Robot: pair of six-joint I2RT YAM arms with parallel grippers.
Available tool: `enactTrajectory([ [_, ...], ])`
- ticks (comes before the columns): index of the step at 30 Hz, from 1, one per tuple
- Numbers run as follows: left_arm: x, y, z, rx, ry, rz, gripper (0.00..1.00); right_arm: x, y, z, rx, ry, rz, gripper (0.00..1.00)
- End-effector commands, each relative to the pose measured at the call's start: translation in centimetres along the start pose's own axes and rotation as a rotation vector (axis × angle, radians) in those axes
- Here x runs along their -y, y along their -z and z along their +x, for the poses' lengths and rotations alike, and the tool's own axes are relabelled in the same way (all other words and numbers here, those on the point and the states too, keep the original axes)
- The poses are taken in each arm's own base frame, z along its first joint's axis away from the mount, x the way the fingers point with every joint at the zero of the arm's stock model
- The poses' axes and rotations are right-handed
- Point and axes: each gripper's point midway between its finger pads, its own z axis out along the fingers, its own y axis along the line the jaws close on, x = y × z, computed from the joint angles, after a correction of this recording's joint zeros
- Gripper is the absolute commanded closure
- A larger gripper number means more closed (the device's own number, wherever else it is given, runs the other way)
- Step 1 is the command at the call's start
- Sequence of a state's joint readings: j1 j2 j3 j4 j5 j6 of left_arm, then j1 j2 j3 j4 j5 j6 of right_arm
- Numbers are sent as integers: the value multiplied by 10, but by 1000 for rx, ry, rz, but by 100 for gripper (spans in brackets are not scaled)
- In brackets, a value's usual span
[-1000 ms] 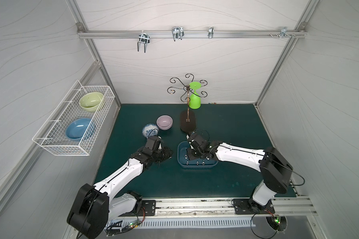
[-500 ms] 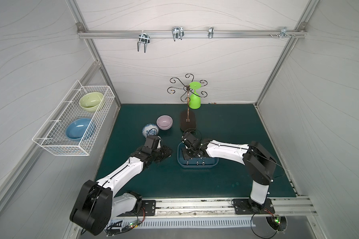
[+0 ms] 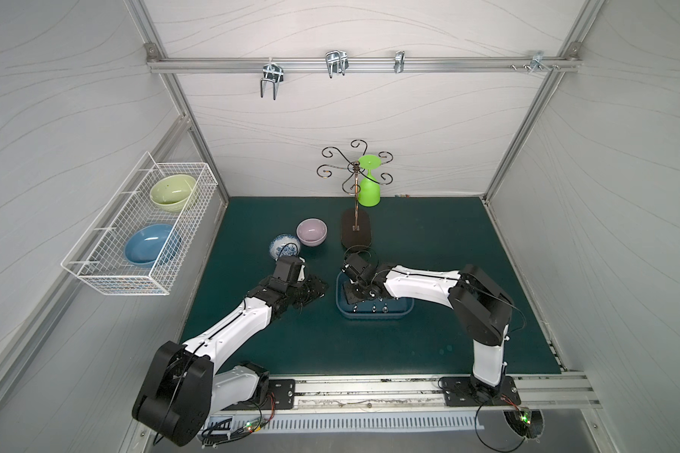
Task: Take out the wing nut from the storage box
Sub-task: Pick up the wing nut from the storage box.
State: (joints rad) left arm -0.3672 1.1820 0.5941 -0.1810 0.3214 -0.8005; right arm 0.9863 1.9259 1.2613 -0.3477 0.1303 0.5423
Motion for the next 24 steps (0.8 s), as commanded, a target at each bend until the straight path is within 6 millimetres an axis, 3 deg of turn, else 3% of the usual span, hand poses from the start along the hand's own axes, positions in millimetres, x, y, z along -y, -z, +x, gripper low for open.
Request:
enactTrajectory([
  [1, 8, 0, -6, 21, -14, 32, 52, 2, -6, -2, -11, -11, 17, 71],
  [15, 6, -2, -5, 15, -12, 28, 52, 1, -14, -5, -12, -12, 21, 76],
  [24, 7, -3, -6, 15, -14, 31, 52, 4, -9, -12, 18, -4, 34, 96],
])
